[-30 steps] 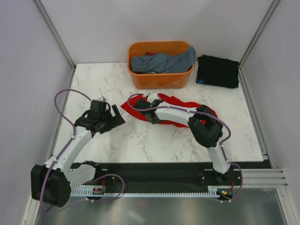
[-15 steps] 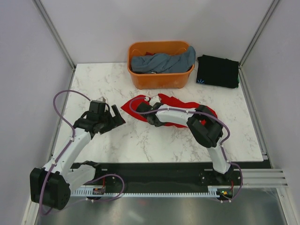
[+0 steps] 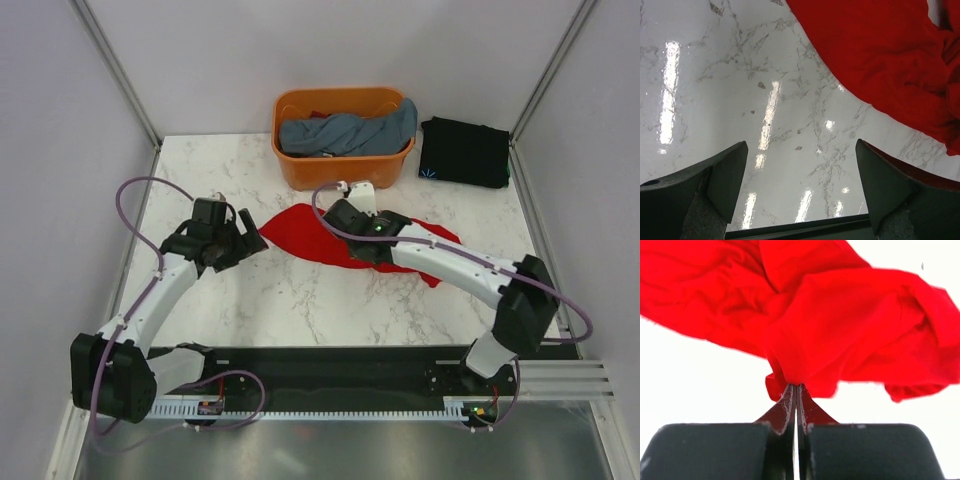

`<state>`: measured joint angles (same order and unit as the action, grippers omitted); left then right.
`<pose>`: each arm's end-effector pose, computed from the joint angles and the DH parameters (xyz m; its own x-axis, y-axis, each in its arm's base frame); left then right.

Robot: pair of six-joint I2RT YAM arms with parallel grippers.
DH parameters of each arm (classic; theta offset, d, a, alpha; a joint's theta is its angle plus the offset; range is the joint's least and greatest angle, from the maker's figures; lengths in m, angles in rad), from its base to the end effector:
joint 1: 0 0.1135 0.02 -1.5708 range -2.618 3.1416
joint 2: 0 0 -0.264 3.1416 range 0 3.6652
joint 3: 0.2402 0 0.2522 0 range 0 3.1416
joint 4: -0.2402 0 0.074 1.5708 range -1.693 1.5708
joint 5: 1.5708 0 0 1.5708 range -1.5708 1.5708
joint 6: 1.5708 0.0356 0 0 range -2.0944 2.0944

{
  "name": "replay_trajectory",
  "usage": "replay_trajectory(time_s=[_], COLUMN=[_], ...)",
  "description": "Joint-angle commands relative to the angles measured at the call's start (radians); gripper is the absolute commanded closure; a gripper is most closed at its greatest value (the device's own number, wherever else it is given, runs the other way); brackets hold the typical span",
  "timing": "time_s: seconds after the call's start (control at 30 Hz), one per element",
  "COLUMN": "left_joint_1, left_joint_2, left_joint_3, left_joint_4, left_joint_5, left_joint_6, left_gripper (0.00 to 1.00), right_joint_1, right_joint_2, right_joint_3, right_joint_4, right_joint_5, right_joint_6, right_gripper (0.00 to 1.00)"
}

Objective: Fold and stack the t-shirts
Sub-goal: Flatten the tshirt out

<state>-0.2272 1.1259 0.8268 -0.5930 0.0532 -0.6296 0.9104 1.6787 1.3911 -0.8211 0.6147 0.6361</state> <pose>0.2207 -0.0530 0.2517 -0.7646 -0.4267 -0.4830 -0.2384 0.8835 -0.4031 0.2286 0.2609 0.2717 -0.7313 -0.1503 -0.6653 -0.0659 0.9864 -0.1504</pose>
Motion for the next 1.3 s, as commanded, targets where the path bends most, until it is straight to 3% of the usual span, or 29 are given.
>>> replay_trajectory(time_s=[0.0,0.27,0.5,0.77,0.83,0.87,0.93,0.97,1.07,1.27], left_joint_1=[0.008,0.04,0.052,0.052,0.052,0.052,0.052,0.052,0.052,0.054], left_joint_2=[0.073,0.359,0.647,0.798,0.827,0.844,0.851,0.853,0.804,0.487], left_joint_3=[0.069,0.185,0.369,0.44,0.454,0.457,0.469,0.474,0.474,0.52], left_joint_4=[0.048,0.131,0.15,0.151,0.151,0.156,0.16,0.159,0.156,0.009], left_joint_5=[-0.015,0.005,0.027,0.031,0.04,0.043,0.057,0.06,0.065,0.037], left_joint_6=[0.033,0.027,0.021,-0.013,-0.022,-0.024,-0.025,-0.024,-0.022,-0.018], left_gripper=[0.05,0.09,0.21,0.31,0.4,0.54,0.75,0.94,0.98,0.98], right_joint_1=[-0.004,-0.004,-0.007,-0.067,-0.082,-0.087,-0.103,-0.108,-0.13,-0.169], right_joint_2=[-0.103,-0.419,-0.597,-0.686,-0.692,-0.695,-0.698,-0.698,-0.7,-0.72], right_joint_3=[-0.085,-0.349,-0.399,-0.438,-0.442,-0.442,-0.443,-0.443,-0.432,-0.244], right_joint_4=[-0.046,-0.038,-0.079,-0.11,-0.112,-0.113,-0.113,-0.113,-0.113,-0.191], right_joint_5=[-0.068,-0.113,-0.09,-0.086,-0.086,-0.086,-0.09,-0.092,-0.105,-0.07], right_joint_6=[0.04,0.123,0.145,0.103,0.086,0.083,0.073,0.071,0.053,0.011], right_gripper=[1.0,1.0,1.0,1.0,1.0,1.0,1.0,1.0,1.0,1.0])
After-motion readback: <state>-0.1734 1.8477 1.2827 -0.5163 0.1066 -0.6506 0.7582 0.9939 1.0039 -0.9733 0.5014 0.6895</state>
